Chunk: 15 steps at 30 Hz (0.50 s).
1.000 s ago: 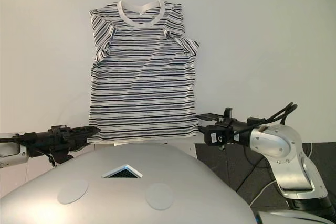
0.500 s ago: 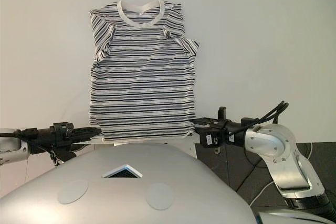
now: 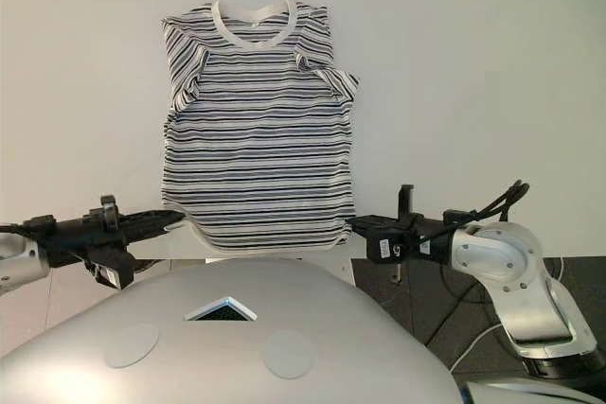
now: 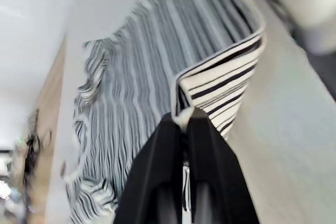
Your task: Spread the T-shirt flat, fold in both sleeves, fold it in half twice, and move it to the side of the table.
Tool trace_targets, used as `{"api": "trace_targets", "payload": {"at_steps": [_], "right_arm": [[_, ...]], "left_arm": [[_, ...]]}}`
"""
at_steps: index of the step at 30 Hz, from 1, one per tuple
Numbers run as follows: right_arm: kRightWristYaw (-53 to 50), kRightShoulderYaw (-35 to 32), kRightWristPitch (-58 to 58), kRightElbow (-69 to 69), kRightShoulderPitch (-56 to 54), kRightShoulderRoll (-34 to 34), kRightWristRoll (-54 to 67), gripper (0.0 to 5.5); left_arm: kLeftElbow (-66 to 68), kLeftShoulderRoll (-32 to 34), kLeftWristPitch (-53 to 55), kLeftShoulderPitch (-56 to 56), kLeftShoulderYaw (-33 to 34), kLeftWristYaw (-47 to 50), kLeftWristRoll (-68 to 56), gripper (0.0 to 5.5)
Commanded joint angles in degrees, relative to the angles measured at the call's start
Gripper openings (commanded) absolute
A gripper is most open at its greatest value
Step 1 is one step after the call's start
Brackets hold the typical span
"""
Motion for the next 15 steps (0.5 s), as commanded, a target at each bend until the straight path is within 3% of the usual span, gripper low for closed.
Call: {"api": "trace_targets", "payload": {"at_steps": [1, 6, 15], "right_arm": [[2.6, -6.3, -1.5, -1.9, 3.5, -1.3, 7.2, 0.03], [6.4, -15.2, -4.9, -4.6, 8.8, 1.0, 19.3, 0.03], [9.8, -23.8, -8.7, -7.8, 16.2, 6.5, 26.1, 0.03]], "left_arm": [[0.1, 4.1, 1.0, 7.4, 1.0, -6.2, -13.1, 0.0], [-1.2, 6.4, -2.7, 19.2, 10.7, -18.8, -31.7, 0.0], [-0.3, -1.1, -5.7, 26.1, 19.6, -37.2, -47.7, 0.0]]}}
